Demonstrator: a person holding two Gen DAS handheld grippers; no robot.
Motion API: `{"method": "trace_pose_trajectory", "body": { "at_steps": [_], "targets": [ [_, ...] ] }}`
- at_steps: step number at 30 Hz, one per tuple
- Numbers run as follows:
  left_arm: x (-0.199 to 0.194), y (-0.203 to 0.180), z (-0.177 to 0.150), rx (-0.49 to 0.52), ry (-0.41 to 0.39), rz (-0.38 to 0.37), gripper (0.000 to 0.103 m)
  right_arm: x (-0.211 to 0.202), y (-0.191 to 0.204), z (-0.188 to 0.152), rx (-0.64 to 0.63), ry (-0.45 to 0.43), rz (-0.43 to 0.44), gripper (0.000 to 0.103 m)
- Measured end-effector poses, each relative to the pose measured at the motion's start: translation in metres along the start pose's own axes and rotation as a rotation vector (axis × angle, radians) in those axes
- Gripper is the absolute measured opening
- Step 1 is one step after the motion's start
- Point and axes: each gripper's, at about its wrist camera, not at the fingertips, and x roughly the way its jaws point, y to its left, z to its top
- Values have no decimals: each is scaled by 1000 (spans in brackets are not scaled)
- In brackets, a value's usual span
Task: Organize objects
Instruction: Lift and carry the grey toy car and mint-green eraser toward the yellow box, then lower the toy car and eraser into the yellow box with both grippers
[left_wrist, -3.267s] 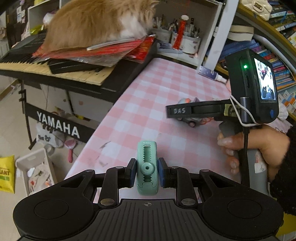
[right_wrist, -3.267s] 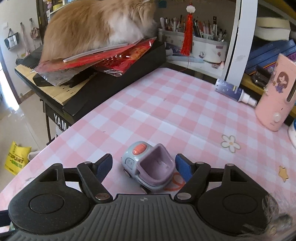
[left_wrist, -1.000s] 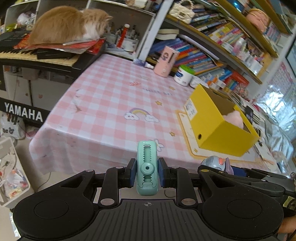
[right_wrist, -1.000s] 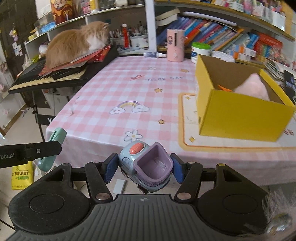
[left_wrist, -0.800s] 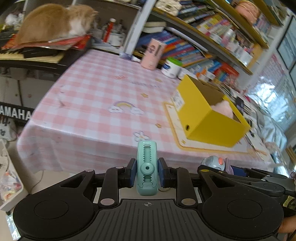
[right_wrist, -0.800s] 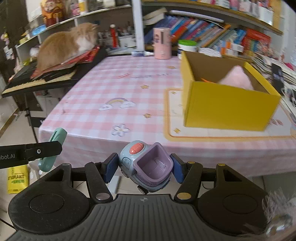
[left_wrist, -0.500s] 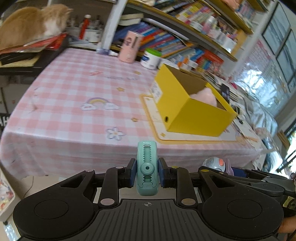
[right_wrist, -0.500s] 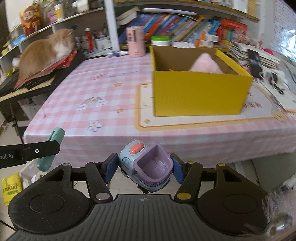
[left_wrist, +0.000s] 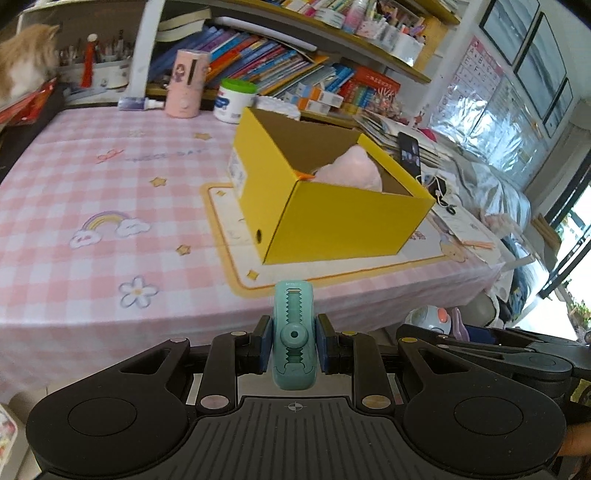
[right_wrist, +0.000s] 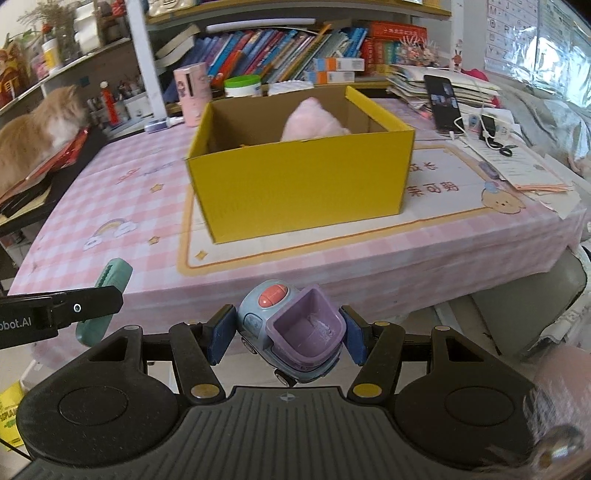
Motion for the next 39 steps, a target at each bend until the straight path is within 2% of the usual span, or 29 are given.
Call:
{"method": "trace_pose_trajectory", "body": {
  "at_steps": [10,18,23,32,39],
  "targets": [
    [21,-19,22,40,-8,7,23,17,-26,26,19,-1,-4,58],
    [30,-36,47,55,-63,-17,23,27,-43,46,25,-6,0,58],
    [35,-44,70,40,-124,-22,23,29,-57,70,20,-56,8,58],
    [68,-64,110,65,-180,41,23,35,-90,126,26,-171,45,58],
    [104,-70,125,78,-161,126,23,55,-98,157,-40,-177,115,58]
  ]
}}
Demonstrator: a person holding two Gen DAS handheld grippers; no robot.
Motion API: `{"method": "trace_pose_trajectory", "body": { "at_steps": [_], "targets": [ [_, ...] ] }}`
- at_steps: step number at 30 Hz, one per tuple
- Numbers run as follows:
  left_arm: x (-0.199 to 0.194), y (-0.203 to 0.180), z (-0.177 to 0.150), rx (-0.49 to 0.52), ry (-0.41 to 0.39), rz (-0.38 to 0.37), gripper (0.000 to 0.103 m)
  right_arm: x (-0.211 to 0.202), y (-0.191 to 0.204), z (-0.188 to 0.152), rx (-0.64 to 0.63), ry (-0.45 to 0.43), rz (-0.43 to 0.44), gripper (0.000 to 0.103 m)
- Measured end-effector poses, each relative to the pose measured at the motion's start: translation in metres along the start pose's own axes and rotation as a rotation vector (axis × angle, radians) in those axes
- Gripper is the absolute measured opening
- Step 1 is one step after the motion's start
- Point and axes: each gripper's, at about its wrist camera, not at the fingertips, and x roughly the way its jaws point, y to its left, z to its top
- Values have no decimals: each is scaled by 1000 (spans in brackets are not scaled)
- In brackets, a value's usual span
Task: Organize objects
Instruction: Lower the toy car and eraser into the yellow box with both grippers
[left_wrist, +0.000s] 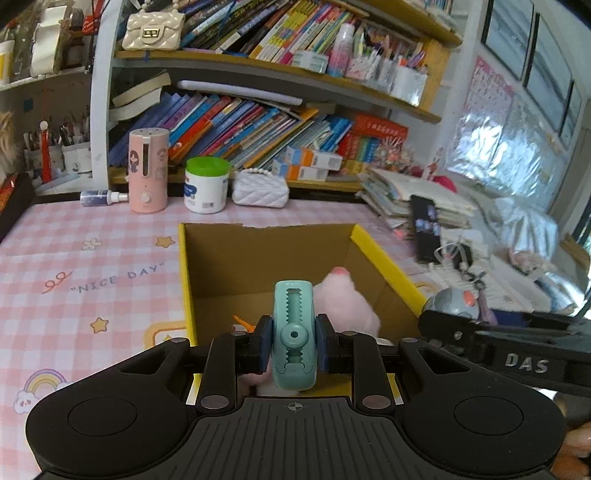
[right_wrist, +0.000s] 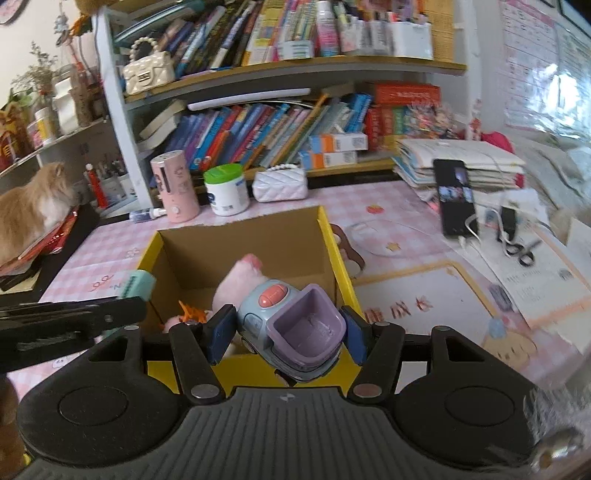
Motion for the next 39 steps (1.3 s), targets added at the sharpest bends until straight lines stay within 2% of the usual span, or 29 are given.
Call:
{"method": "trace_pose_trajectory", "body": {
  "at_steps": [15,24,28,29,31,38,39],
  "targets": [
    [44,-4,-14,15,107,132,23,55,-3,15,-88,70,110,58],
    [44,-3,-15,11,95,176,25,75,2,16,-123,103,151,57],
    [32,-1,-15,-6,61,191,26,81,3,17,-132,114,168,56],
    [28,0,-15,-12,50,195,26,82,4,17,-136,118,173,55],
    [20,2,-13,-25,29,203,27,85,6,17,-148,125,191,42],
    [5,5,-12,-48,-4,231,29,114,13,14,-156,207,218,40],
    [3,5,-13,-48,-6,237,29,120,15,12,-154,229,217,36]
  ]
}}
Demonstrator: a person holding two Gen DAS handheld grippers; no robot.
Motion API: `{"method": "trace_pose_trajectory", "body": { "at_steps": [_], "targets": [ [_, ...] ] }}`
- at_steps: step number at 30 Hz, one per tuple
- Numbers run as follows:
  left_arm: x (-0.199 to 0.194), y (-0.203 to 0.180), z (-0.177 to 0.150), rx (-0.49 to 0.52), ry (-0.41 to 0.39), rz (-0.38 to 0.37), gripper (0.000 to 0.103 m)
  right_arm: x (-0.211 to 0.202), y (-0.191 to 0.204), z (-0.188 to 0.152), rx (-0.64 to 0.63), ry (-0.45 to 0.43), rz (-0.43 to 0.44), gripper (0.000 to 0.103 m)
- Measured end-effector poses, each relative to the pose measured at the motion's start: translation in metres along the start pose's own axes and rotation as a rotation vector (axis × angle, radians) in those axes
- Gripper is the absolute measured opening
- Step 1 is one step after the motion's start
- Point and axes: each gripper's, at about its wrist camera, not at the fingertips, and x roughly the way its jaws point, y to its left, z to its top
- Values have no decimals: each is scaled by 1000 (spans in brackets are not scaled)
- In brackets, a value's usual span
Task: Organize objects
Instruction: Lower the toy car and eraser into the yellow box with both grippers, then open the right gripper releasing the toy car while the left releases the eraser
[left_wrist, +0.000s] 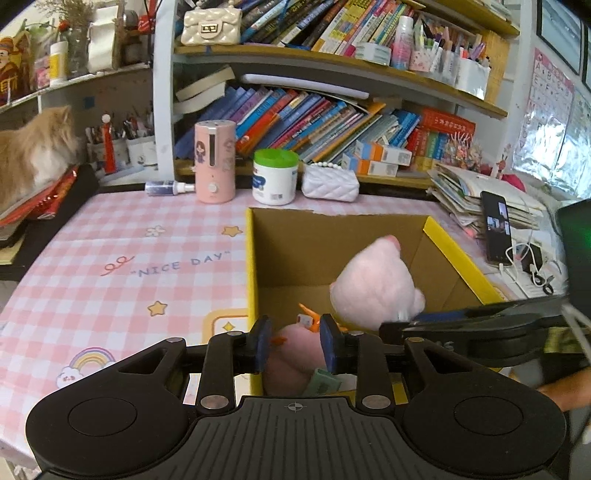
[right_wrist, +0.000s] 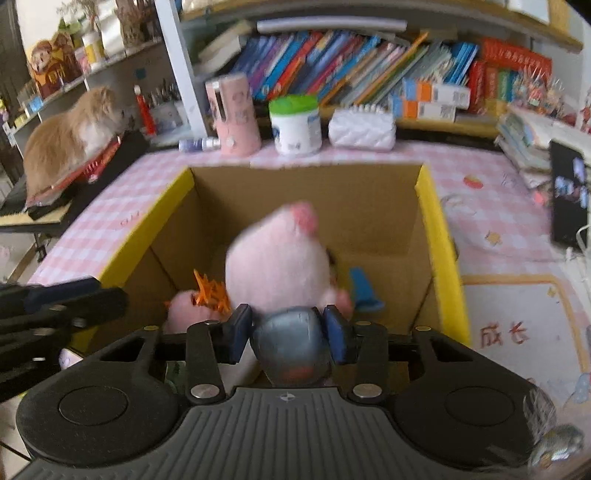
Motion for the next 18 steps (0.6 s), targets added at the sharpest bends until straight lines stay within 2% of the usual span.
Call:
{"method": "trace_pose_trajectory", "body": {
  "at_steps": [2,5,8,13,15,18],
  "targets": [
    [-3,1,-1,-4,-5,4,29,11,-1,-2,13,37,10,30],
    [-7,2,-3,-10,-6,22,29,21,-3,-7,28,67,8,30],
    [-11,3,-5,-19,-9,32,30,21,0,-8,12,54,6,30],
    [-22,4,-12,-17,-31,44,43,11,1,-10,31,18,-4,34],
    [-27,6,-14,-24,-35,47,53,1,5,-10,29,-12,-11,34],
    [-35,10,-17,-28,-48,56,57,-17,11,-12,28,-66,-26,34]
  ]
}}
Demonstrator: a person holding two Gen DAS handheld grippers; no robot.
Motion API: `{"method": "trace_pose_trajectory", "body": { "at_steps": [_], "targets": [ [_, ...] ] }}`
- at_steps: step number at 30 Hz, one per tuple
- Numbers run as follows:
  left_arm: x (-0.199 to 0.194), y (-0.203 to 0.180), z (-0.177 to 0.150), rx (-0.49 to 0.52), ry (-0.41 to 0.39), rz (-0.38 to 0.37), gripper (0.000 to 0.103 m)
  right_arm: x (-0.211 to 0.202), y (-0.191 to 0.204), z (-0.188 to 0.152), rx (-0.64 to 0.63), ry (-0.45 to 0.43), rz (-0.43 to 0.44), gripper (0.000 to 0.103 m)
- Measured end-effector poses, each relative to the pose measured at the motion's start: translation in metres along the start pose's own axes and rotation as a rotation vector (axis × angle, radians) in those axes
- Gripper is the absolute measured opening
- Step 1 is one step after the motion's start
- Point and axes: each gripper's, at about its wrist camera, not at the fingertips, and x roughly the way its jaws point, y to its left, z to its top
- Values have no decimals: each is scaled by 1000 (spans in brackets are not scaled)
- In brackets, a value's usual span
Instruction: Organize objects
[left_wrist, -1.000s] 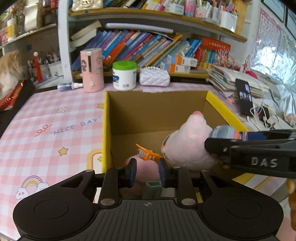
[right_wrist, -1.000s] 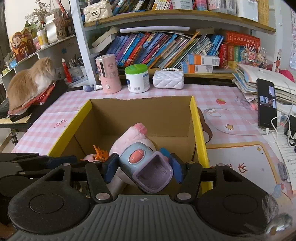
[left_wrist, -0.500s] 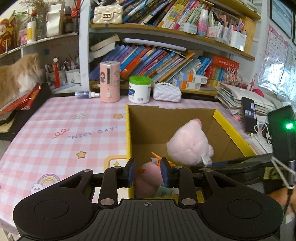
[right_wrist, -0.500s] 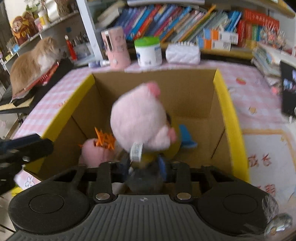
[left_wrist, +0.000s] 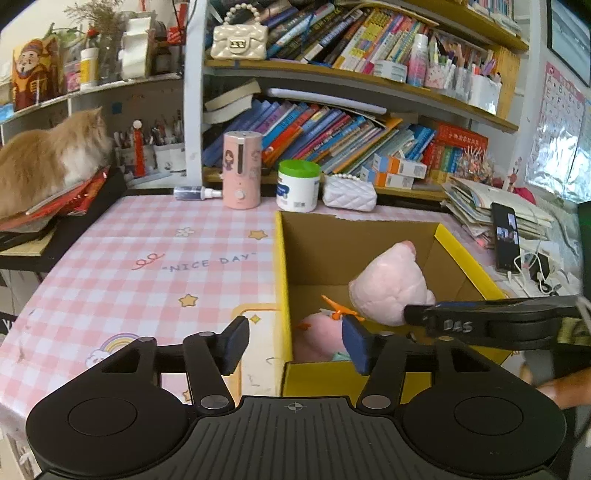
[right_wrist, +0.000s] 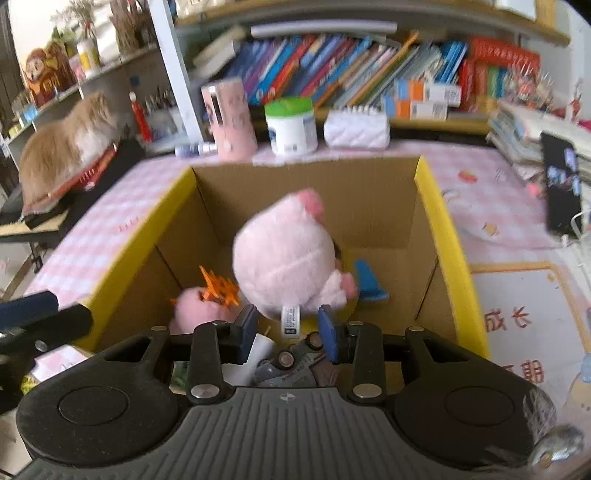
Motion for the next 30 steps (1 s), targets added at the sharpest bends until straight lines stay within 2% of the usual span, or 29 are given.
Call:
{"method": "trace_pose_trajectory", "body": {
  "at_steps": [4,7,8,10,11,15,20,23,30],
  "targets": [
    [-12,11,-5,-3,-14,20,62,-26,11,-2,4,-77,-31,35],
    [-23,22,-10,-24,-20,38,70,-45,22,-8,29,-123,-62,36],
    [-26,25,-12,-32,-21,42,75,-51,26,-10,34,-132,-71,38],
    [-34,31,-16,-43,-28,42,81,-61,35,-15,34,-142,-86,43],
    [-38,34,-18,-43,-29,34,82,-66,42,-19,32,-146,-96,49],
    [-54,46,-28,-39,-24,16,87,-81,67,-36,50,-145,-128,64],
    [-72,61,-45,-31,0,30,94,-90,100,-66,34,-119,-171,75],
    [-81,69,-55,-22,17,39,98,-96,113,-81,37,-112,-190,79],
    [-100,84,-76,-1,59,52,99,-107,139,-111,50,-85,-226,89]
  ]
}}
